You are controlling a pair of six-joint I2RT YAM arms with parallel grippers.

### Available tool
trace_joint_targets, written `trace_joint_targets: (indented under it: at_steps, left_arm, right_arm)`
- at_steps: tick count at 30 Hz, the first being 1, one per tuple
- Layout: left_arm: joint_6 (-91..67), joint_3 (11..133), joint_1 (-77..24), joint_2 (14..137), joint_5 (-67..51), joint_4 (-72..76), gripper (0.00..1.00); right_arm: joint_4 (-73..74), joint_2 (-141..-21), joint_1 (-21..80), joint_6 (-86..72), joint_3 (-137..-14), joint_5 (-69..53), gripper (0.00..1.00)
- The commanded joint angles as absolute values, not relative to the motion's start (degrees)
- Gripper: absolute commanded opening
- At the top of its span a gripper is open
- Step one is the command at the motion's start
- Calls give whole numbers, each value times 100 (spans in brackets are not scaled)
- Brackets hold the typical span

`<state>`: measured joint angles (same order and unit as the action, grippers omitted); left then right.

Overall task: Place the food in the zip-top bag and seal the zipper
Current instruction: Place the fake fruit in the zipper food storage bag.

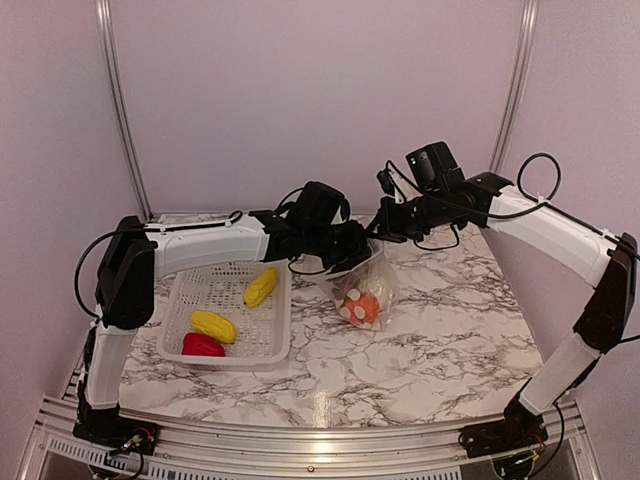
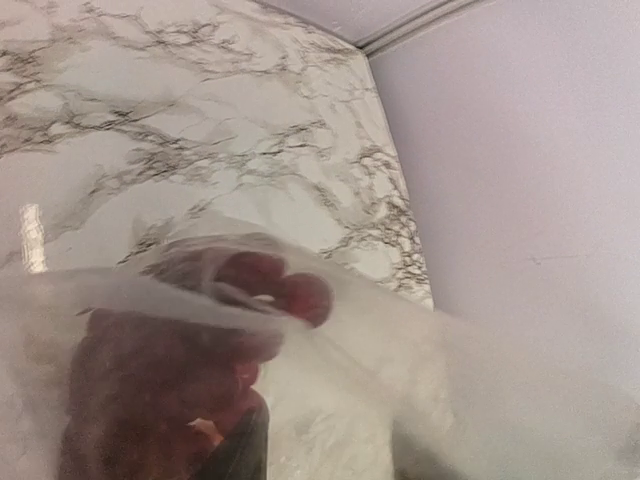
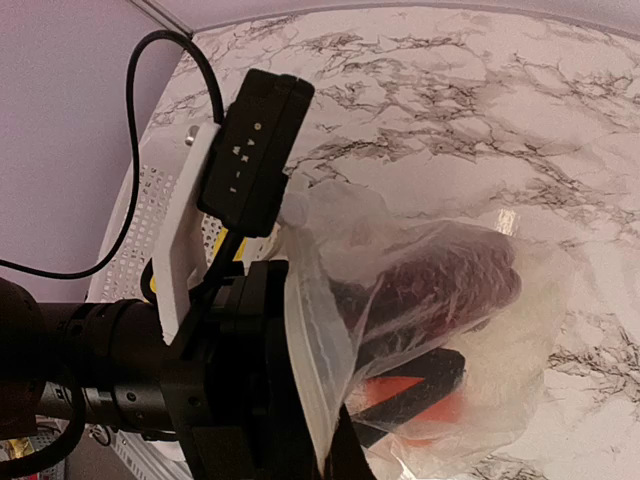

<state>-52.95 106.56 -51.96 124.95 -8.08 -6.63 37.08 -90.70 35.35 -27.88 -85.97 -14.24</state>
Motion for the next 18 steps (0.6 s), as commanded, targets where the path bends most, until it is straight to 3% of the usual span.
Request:
trace_joint_targets:
  at_steps: [1,5,12,18]
  left_arm:
    - [-5176,11201,-5169,12433,-913,-628,55]
    - [-4795,10879,-5179,11768,-761,-908,69]
    - [-4013,10246,-5177,10650,-704,-1124,71]
    - [-3825,9762,-5120,10190,426,-2414,71]
  right_arm:
    - [3547,-8862,3555,-2791,-8664,-1484,0]
    - [3495,-8835,3494,-2821,-8583,-1510,0]
    - [3410,-8807,3486,-2838,-8476,-1548,0]
    - [3406,-8738,3485,-2818,-8393,-1559,0]
